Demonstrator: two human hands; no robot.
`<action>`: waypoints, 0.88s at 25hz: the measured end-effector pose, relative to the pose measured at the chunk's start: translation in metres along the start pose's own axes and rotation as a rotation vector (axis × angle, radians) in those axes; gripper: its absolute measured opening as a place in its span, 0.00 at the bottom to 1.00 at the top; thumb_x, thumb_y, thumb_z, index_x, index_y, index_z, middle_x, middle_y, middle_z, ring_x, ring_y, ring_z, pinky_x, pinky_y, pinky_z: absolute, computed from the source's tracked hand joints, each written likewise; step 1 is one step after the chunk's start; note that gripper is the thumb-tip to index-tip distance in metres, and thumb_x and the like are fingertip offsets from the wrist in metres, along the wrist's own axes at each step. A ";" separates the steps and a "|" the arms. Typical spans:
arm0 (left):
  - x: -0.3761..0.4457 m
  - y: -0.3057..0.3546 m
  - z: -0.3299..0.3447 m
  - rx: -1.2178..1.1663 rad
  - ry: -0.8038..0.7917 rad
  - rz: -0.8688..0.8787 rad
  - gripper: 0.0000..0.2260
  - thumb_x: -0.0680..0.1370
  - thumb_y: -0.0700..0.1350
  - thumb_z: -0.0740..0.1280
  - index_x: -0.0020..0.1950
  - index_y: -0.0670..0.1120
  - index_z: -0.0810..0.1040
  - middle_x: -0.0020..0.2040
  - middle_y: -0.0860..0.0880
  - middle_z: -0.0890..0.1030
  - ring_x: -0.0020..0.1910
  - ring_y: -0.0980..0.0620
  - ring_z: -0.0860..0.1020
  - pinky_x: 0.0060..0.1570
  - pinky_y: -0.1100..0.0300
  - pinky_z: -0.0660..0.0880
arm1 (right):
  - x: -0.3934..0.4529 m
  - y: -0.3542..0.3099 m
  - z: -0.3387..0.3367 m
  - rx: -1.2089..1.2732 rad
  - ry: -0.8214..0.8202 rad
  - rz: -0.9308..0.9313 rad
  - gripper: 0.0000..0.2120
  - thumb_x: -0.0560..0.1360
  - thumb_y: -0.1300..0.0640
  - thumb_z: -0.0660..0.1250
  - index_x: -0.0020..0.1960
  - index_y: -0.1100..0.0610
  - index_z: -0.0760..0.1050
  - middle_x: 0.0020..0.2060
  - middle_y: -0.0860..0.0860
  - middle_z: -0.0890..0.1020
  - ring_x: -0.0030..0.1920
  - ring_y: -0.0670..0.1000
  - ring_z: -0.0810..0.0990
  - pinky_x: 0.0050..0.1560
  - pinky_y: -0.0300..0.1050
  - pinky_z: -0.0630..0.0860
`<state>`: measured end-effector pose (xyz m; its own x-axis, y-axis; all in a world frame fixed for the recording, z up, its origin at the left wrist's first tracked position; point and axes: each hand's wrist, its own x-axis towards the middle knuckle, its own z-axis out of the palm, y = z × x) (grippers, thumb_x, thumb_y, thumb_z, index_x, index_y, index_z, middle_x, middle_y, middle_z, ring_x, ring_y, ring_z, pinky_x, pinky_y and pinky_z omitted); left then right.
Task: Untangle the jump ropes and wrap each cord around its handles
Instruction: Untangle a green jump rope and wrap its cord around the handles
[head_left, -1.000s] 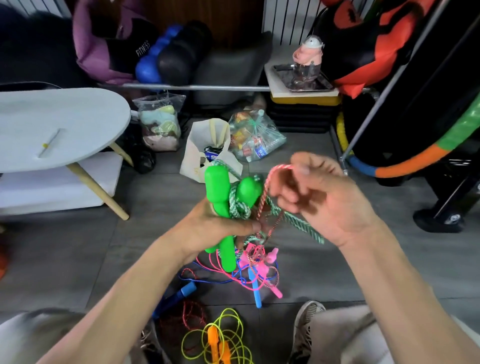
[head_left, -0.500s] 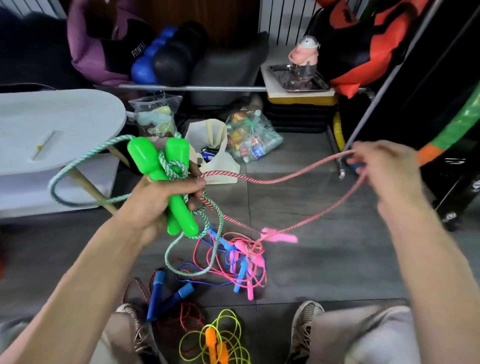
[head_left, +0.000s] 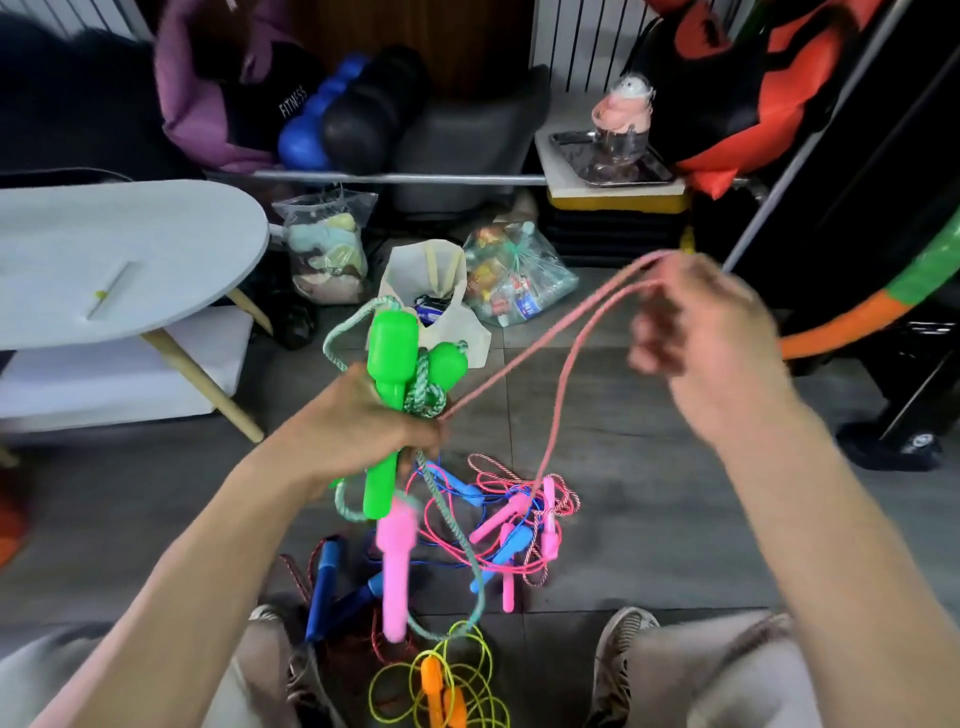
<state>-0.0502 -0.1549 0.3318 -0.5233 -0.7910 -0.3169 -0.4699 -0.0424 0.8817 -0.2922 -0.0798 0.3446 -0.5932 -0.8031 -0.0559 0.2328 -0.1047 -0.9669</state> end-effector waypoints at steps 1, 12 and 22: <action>0.001 -0.003 0.001 0.008 -0.007 -0.019 0.05 0.69 0.27 0.70 0.38 0.34 0.78 0.28 0.42 0.77 0.23 0.50 0.72 0.25 0.62 0.71 | 0.008 -0.009 -0.013 0.070 0.173 0.036 0.10 0.82 0.57 0.59 0.42 0.54 0.72 0.27 0.46 0.74 0.25 0.44 0.71 0.22 0.34 0.66; 0.003 -0.026 -0.004 0.699 0.366 -0.126 0.11 0.69 0.41 0.68 0.33 0.47 0.67 0.36 0.42 0.77 0.45 0.37 0.79 0.39 0.54 0.71 | 0.033 -0.017 -0.081 0.932 0.288 0.004 0.18 0.84 0.59 0.50 0.37 0.55 0.68 0.26 0.48 0.74 0.22 0.43 0.69 0.24 0.35 0.67; -0.009 -0.021 -0.013 0.824 0.217 0.219 0.17 0.69 0.45 0.73 0.31 0.53 0.64 0.33 0.48 0.76 0.41 0.39 0.78 0.34 0.58 0.63 | 0.037 0.062 -0.038 -0.321 0.119 0.318 0.06 0.81 0.53 0.61 0.46 0.51 0.74 0.44 0.48 0.84 0.39 0.48 0.79 0.35 0.39 0.67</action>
<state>-0.0264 -0.1544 0.3212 -0.5542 -0.8321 -0.0227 -0.7825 0.5114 0.3553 -0.3292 -0.0940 0.2732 -0.6199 -0.6908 -0.3722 0.1787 0.3375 -0.9242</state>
